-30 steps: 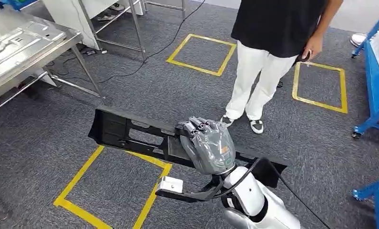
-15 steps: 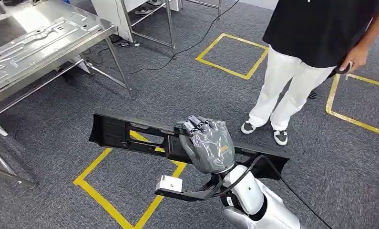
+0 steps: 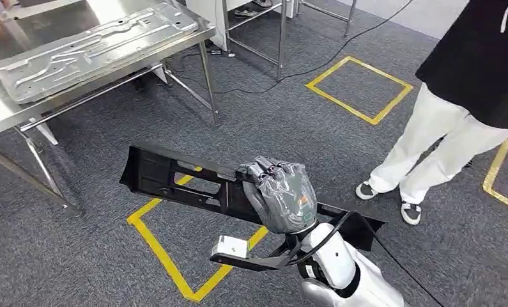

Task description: Take the parts from the cabinet and place them on the table.

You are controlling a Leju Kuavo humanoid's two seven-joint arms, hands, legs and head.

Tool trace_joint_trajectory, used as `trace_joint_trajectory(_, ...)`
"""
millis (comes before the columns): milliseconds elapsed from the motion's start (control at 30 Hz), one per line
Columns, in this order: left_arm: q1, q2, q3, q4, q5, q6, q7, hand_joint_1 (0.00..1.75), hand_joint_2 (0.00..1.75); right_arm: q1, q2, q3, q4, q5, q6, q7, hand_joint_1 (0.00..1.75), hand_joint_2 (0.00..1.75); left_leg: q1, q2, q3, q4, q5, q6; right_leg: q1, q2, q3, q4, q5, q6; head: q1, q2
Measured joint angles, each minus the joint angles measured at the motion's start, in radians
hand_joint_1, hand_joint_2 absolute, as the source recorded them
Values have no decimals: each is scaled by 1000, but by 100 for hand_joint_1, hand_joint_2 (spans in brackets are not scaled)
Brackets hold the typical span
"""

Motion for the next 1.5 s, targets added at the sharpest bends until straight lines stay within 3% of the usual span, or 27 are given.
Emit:
trace_joint_trajectory(33, 0, 0, 0, 0, 0, -1, 0, 0, 175, 0, 0, 0, 0, 0, 0, 0, 175, 175, 2, -15, 7, 2, -6, -4, -3, 15, 46, -105, 56, 1, 0, 0)
trace_joint_trajectory(67, 0, 0, 0, 0, 0, -1, 0, 0, 175, -1, 0, 0, 0, -1, 0, 0, 175, 175, 4, -26, 6, 6, -13, -10, -10, 62, 74, -180, 76, 2, 0, 0)
trace_joint_trajectory(100, -2, 0, 0, 0, 0, 0, 0, 0, 175, -2, -1, 0, 0, -1, 0, 0, 175, 175, -5, -37, -3, 15, -18, -17, -15, 92, 86, -197, 61, 4, 1, 0)
trace_joint_trajectory(200, 0, 0, 0, 0, 0, 0, 0, 0, 175, -1, -3, -5, 0, -2, 0, 2, 175, 175, 8, -64, -14, 9, -17, -29, -6, 64, 81, -191, 57, -10, 0, 0)
trace_joint_trajectory(233, -1, 1, 0, 0, 0, 0, 0, 0, 175, -3, -2, -7, 0, -2, 0, 2, 175, 175, 9, -69, -13, 12, -22, -34, -15, 48, 84, -197, 57, -18, 0, 0)
trace_joint_trajectory(267, 0, 1, 0, 0, 0, 0, 0, 0, 175, -5, -2, -9, 0, -2, 0, 2, 175, 175, 5, -14, -17, 33, -32, -40, -13, 37, 89, -197, 55, -22, -1, 0)
trace_joint_trajectory(300, -2, 2, 1, 0, 1, 0, 0, 0, 175, -5, -2, -12, -1, -2, 0, 2, 175, 175, 5, 31, -48, 90, -63, -48, -12, 24, 92, -197, 51, -30, -9, 0)
trace_joint_trajectory(367, -9, 3, 3, 0, 2, 0, -3, 0, 175, -5, -3, -15, -1, -1, 0, 2, 175, 175, 10, 49, -131, 254, -135, -57, -9, -3, 96, -197, 45, -34, -9, 0)
trace_joint_trajectory(433, -12, 3, 7, 0, 4, 0, -5, 0, 175, -3, -4, -15, -1, -1, 0, 2, 175, 175, 13, 50, -175, 347, -149, -60, -9, -30, 102, -197, 39, -33, -10, 0)
trace_joint_trajectory(467, -11, 3, 9, 0, 5, 0, -5, 0, 175, -3, -4, -15, -1, -1, 0, 2, 175, 175, 13, 52, -157, 314, -122, -61, -8, -41, 107, -197, 35, -33, -10, 0)
trace_joint_trajectory(533, -6, 3, 10, 0, 6, 0, -2, 0, 175, -4, -4, -15, -1, -1, 0, 2, 175, 175, 12, 74, -72, 140, -28, -54, -6, -59, 118, -197, 30, -30, -10, 0)
trace_joint_trajectory(567, -1, 5, 10, 0, 6, 0, 2, 0, 175, -4, -4, -15, -2, -1, 0, 2, 175, 175, 7, 113, -27, 40, 13, -45, -5, -69, 124, -198, 27, -28, -10, 0)
trace_joint_trajectory(600, 0, 7, 11, 0, 7, 0, 4, 0, 175, -4, -4, -16, -2, -1, 0, 2, 175, 175, -3, 145, -19, 19, -4, -39, -2, -75, 126, -199, 26, -26, -9, 0)
trace_joint_trajectory(733, 4, 8, 13, 0, 6, 0, 5, 0, 175, -4, -5, -19, -2, -1, 0, 5, 175, 175, -9, 105, -28, 3, 3, -18, 1, -118, 132, -204, 24, -6, -10, 0)
trace_joint_trajectory(767, 6, 6, 14, 0, 6, 0, 5, 0, 175, -4, -6, -22, -2, -2, 0, 6, 175, 175, 3, 93, -13, -8, 13, -14, 0, -110, 134, -197, 15, 1, -8, 0)
trace_joint_trajectory(800, 4, 6, 14, 0, 6, 0, 6, 0, 175, -4, -6, -22, -3, -2, -1, 5, 175, 175, 5, 85, -11, -11, 15, -8, 0, -61, 121, -157, -12, 1, -8, 0)
trace_joint_trajectory(833, 2, 6, 14, 0, 6, 0, 7, 0, 175, -4, -6, -23, -4, -3, -4, 5, 175, 175, 5, 80, -9, -11, 14, -5, 0, -30, 88, -87, -46, 1, -5, 0)
trace_joint_trajectory(900, 3, 3, 14, 0, 5, 0, 9, 0, 175, 0, -9, -23, -4, -10, -3, 3, 175, 175, 6, 64, -8, -10, 12, -2, 0, -5, -2, 83, -110, 5, -2, 0)
trace_joint_trajectory(933, 4, 3, 14, 0, 5, 0, 9, 0, 175, 2, -10, -23, -4, -10, -3, 3, 175, 175, 6, 56, -7, -10, 11, -2, 0, -5, -29, 122, -111, 6, -2, 0)
trace_joint_trajectory(1000, 4, 3, 15, 0, 5, 0, 9, 0, 175, 2, -12, -23, -4, -8, -3, 0, 175, 175, 8, 43, 0, -9, 5, -5, -1, -5, -7, 45, -44, 6, -1, 0)
trace_joint_trajectory(1067, 5, 1, 15, 0, 5, 0, 13, 0, 175, 2, -12, -23, -4, -3, -3, -1, 175, 175, 11, 34, 15, -6, -9, -15, -6, -3, 83, -151, 62, 7, -1, 0)
trace_joint_trajectory(1100, 6, 2, 15, 0, 6, 0, 15, 0, 175, 1, -13, -23, -4, -2, -3, -1, 175, 175, 6, 33, 8, -3, -16, -23, -7, 10, 105, -187, 49, 11, -1, 0)
trace_joint_trajectory(1267, 6, 4, 17, 0, 16, 3, 24, 0, 175, 0, -13, -21, -8, -1, 0, -4, 175, 175, 8, 34, 2, 5, -31, -38, -10, 6, 100, -200, 43, -19, -1, 0)
trace_joint_trajectory(1300, 5, 4, 17, 0, 16, 3, 26, 0, 175, 0, -12, -21, -9, 0, 0, -5, 175, 175, 6, 48, -12, 43, -51, -46, -9, 4, 103, -201, 40, -25, -4, 0)
trace_joint_trajectory(1400, -4, 4, 22, 0, 27, 4, 33, 0, 175, -1, -13, -21, -10, 0, 4, -10, 175, 175, 12, 55, -133, 289, -156, -59, -8, -5, 107, -201, 34, -33, -6, 0)
trace_joint_trajectory(1433, -6, 4, 24, 0, 28, 6, 33, 0, 175, 0, -12, -21, -10, 0, 4, -10, 175, 175, 12, 55, -160, 344, -165, -60, -7, -7, 110, -201, 31, -33, -6, 0)
trace_joint_trajectory(1500, -6, 4, 28, 0, 28, 6, 35, 0, 175, -1, -12, -21, -10, 0, 4, -11, 175, 175, 12, 56, -139, 297, -112, -57, -6, -7, 122, -201, 25, -33, -6, 0)
